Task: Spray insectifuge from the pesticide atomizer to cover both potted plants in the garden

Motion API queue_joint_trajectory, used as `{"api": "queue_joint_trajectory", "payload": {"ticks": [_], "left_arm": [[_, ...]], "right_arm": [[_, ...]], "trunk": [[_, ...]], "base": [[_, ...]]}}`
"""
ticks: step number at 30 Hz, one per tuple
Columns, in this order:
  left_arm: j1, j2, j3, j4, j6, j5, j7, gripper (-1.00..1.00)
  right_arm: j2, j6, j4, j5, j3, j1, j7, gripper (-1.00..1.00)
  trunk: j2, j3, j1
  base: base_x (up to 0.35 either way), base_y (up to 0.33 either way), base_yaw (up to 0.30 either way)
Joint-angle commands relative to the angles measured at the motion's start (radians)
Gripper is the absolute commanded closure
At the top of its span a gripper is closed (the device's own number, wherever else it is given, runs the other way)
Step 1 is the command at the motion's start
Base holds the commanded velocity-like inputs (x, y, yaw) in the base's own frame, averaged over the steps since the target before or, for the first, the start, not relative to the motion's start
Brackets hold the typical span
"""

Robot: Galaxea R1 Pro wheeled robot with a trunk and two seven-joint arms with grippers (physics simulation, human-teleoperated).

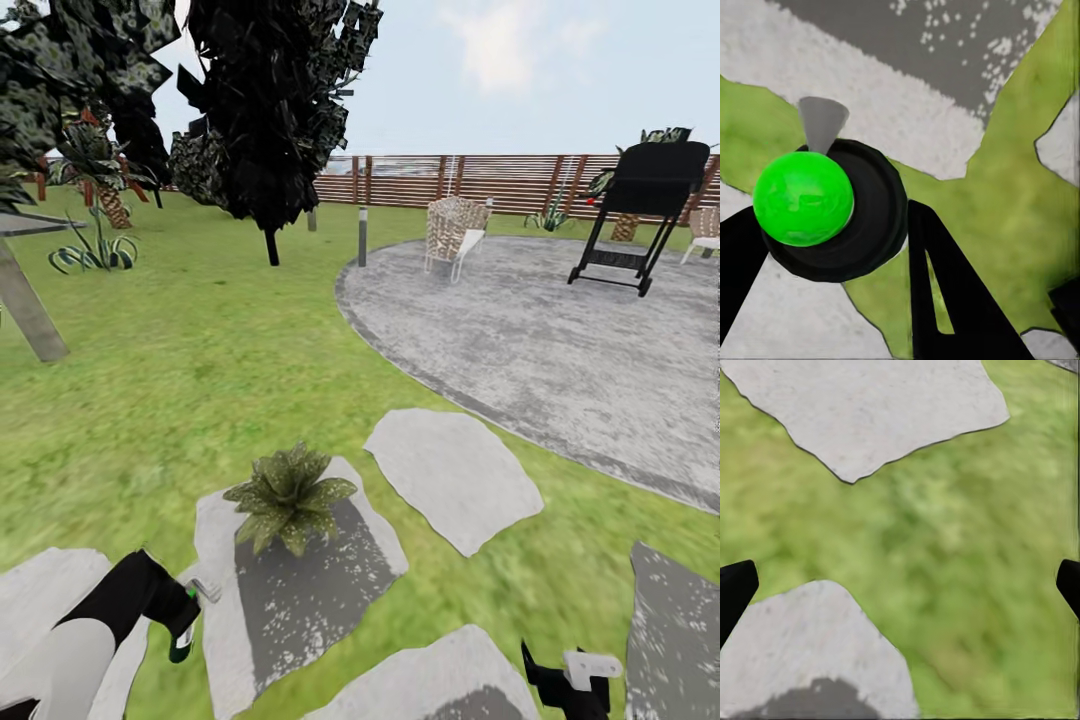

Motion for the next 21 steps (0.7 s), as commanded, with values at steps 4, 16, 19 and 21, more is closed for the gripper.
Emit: {"api": "queue_joint_trajectory", "payload": {"ticks": [4, 16, 19, 21], "left_arm": [[0.007, -0.006, 0.008, -0.003, -0.075, 0.035, 0.029, 1.00], [0.009, -0.064, 0.010, 0.002, -0.099, 0.054, 0.059, 1.00], [0.009, -0.064, 0.010, 0.002, -0.099, 0.055, 0.058, 1.00], [0.009, -0.063, 0.010, 0.005, -0.111, 0.057, 0.058, 1.00]], "right_arm": [[0.000, -0.003, 0.001, 0.000, -0.009, -0.001, 0.010, -1.00], [0.000, -0.003, 0.037, -0.003, -0.009, -0.001, 0.008, -1.00], [0.003, -0.003, 0.032, 0.000, 0.011, -0.001, 0.008, -1.00], [0.004, -0.002, 0.010, 0.016, 0.060, -0.005, 0.011, -1.00]], "trunk": [[0.000, -0.001, -0.001], [0.000, -0.001, -0.001], [0.000, -0.001, -0.001], [0.000, -0.001, -0.001]], "base": [[-0.329, 0.000, 0.003], [-0.106, 0.000, 0.187], [0.000, 0.000, 0.015], [0.000, 0.000, 0.003]]}}
